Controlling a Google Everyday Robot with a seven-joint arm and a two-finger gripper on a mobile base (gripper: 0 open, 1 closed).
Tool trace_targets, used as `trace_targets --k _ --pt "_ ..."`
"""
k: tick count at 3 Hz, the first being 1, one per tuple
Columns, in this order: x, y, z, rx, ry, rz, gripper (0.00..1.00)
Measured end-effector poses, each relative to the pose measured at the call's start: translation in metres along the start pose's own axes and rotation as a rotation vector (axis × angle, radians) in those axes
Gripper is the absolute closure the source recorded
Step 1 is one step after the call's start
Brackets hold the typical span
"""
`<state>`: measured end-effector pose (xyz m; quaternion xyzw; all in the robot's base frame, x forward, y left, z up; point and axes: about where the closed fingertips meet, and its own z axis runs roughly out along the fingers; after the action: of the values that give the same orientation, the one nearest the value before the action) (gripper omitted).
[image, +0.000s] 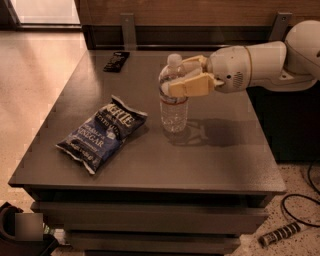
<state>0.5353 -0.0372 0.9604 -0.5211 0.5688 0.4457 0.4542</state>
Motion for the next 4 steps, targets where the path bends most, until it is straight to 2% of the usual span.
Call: trace_targets --k 1,2,3,4 --pt "0.001 -0.083 0.033 -0.032 0.017 0.087 1.0" --pt "-0.017 -0.146 0.05 0.003 -0.006 0.077 1.0" --pt "-0.057 -0.189 0.041 0.105 -0.064 -0.004 1.0" --pt "-0.09 -0.227 0.026 0.244 -0.103 -0.073 1.0"
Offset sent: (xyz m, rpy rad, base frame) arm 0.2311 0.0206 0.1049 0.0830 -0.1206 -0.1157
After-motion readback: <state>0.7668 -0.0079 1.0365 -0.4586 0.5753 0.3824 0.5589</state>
